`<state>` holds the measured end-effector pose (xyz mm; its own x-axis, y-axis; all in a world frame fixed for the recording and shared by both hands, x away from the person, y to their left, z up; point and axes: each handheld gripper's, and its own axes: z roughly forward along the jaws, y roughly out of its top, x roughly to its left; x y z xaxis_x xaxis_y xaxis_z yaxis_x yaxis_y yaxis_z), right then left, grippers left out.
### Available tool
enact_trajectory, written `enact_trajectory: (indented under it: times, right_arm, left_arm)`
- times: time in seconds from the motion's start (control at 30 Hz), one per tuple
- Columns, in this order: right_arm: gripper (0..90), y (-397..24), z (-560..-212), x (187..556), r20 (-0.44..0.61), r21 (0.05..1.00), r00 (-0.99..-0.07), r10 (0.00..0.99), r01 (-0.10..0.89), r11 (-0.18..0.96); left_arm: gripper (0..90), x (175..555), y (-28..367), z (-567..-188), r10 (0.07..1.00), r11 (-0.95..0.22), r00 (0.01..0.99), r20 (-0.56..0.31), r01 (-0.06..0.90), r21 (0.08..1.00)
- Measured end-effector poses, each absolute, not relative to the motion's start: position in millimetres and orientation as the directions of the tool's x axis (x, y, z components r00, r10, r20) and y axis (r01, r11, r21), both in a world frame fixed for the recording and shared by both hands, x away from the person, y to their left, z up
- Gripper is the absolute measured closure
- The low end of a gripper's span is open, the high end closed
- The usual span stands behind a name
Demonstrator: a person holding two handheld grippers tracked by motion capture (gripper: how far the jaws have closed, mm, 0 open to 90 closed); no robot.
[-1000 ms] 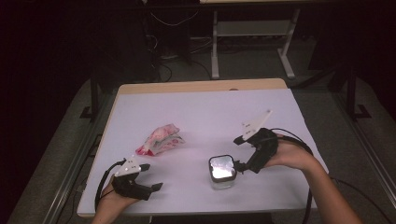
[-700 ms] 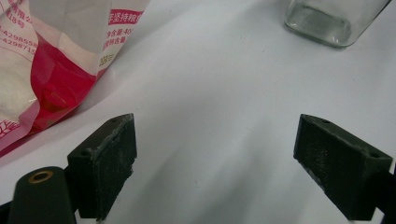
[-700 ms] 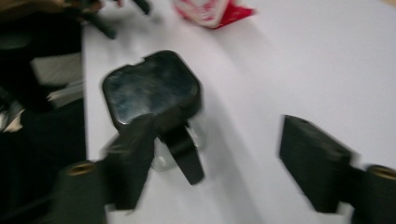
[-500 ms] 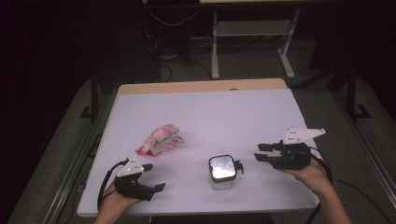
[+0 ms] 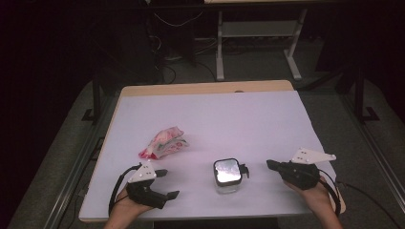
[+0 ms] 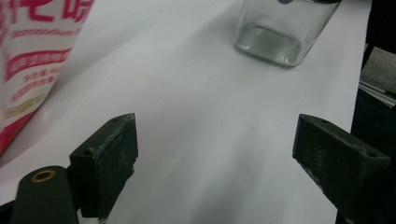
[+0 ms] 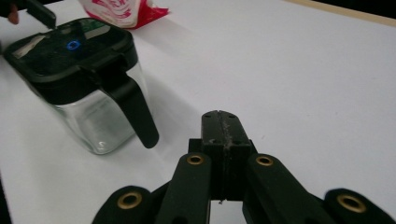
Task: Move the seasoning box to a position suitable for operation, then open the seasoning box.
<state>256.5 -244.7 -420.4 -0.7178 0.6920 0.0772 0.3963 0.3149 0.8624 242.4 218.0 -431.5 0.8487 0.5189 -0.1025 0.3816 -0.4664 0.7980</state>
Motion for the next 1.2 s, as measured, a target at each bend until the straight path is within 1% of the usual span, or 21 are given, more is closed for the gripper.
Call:
enact_trajectory:
  times: [0.1,0.33,0.53,0.57,0.8,0.9,1.2]
  right_arm:
    - [89.9,-246.0,-423.5,256.2,0.055,0.858,-0.705,0.707,0.396,0.328]
    - [89.8,-247.7,-426.3,259.0,0.061,0.869,-0.697,0.714,0.389,0.306]
    - [89.9,-247.1,-430.7,260.8,0.072,0.863,-0.685,0.725,0.407,0.299]
    - [89.8,-247.4,-430.8,261.4,0.074,0.864,-0.686,0.723,0.407,0.298]
    - [89.8,-250.2,-435.9,264.9,0.080,0.866,-0.685,0.725,0.408,0.289]
    - [89.8,-252.0,-437.8,265.3,0.082,0.870,-0.680,0.729,0.405,0.280]
    - [89.9,-256.0,-448.6,273.4,0.111,0.881,-0.663,0.740,0.410,0.235]
  left_arm:
    - [13.6,243.7,208.6,-431.4,0.494,-0.478,0.864,-0.100,0.366,0.799]
    - [13.5,247.5,186.2,-427.4,0.443,-0.476,0.889,-0.116,0.343,0.810]
    - [13.3,248.9,172.4,-425.9,0.413,-0.476,0.902,-0.125,0.330,0.815]
    - [13.2,249.4,167.8,-424.5,0.394,-0.479,0.911,-0.119,0.314,0.820]
    - [13.2,251.8,152.3,-421.5,0.365,-0.480,0.923,-0.120,0.297,0.825]
    - [13.2,252.5,141.2,-420.4,0.339,-0.480,0.933,-0.116,0.278,0.832]
    - [12.8,259.5,125.3,-414.3,0.291,-0.487,0.951,-0.100,0.237,0.841]
